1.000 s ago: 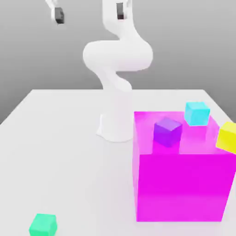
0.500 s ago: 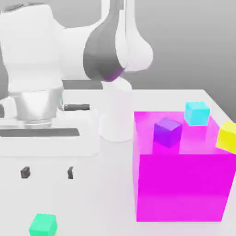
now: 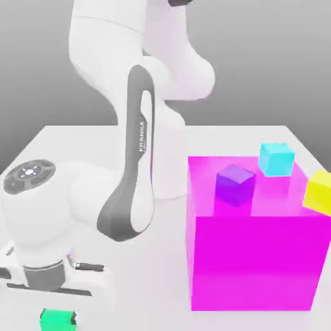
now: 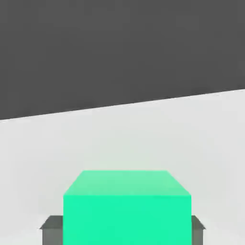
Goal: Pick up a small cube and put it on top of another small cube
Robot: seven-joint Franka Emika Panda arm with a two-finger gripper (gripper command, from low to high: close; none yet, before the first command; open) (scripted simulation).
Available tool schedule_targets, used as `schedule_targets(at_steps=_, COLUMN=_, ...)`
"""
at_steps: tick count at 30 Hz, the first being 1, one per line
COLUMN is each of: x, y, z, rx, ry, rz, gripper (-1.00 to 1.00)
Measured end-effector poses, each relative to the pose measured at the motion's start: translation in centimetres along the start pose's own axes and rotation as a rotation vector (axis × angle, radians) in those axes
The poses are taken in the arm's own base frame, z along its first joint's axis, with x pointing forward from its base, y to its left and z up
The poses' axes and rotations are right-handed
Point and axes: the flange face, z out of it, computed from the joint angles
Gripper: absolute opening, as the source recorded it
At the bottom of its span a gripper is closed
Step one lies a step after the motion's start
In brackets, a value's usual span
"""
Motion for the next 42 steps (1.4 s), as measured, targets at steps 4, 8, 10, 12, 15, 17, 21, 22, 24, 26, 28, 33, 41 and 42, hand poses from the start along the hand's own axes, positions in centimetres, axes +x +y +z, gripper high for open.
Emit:
schedule_targets(at_steps=4, x=0.1, y=0.0, z=-2.1, rx=-0.001, ry=0.001, rz=-0.001, gripper=-1.0)
schedule_targets(at_steps=8, x=-1.7, y=-2.3, z=-7.2, rx=0.019, ry=-0.014, rz=-0.064, gripper=-1.0)
schedule_targets(at_steps=10, x=-3.8, y=-4.9, z=-9.9, rx=0.041, ry=-0.023, rz=-0.161, gripper=-1.0)
schedule_targets(at_steps=12, x=-6.1, y=-7.4, z=-12.7, rx=0.061, ry=-0.027, rz=-0.267, gripper=-1.0)
schedule_targets(at_steps=15, x=-10.8, y=-11.1, z=-17.0, rx=0.083, ry=-0.026, rz=-0.448, gripper=-1.0)
schedule_targets(at_steps=17, x=-13.9, y=-12.9, z=-19.8, rx=0.093, ry=-0.018, rz=-0.563, gripper=-1.0)
schedule_targets(at_steps=21, x=-19.7, y=-14.4, z=-25.2, rx=0.099, ry=0.006, rz=-0.769, gripper=-1.0)
schedule_targets(at_steps=22, x=-21.5, y=-14.5, z=-26.2, rx=0.096, ry=0.004, rz=-0.828, gripper=-1.0)
schedule_targets(at_steps=24, x=-25.7, y=-14.6, z=-27.9, rx=0.087, ry=-0.003, rz=-0.957, gripper=-1.0)
schedule_targets(at_steps=26, x=-29.9, y=-14.3, z=-29.3, rx=0.073, ry=-0.007, rz=-1.09, gripper=-1.0)
schedule_targets(at_steps=28, x=-34.0, y=-13.5, z=-30.6, rx=0.055, ry=-0.01, rz=-1.223, gripper=-1.0)
schedule_targets(at_steps=33, x=-42.4, y=-10.1, z=-32.7, rx=0.005, ry=-0.004, rz=-1.533, gripper=-1.0)
schedule_targets(at_steps=41, x=-43.3, y=-9.5, z=-27.2, rx=0.002, ry=-0.004, rz=-1.581, gripper=1.0)
schedule_targets(at_steps=42, x=-43.3, y=-9.5, z=-27.2, rx=0.002, ry=-0.004, rz=-1.581, gripper=1.0)
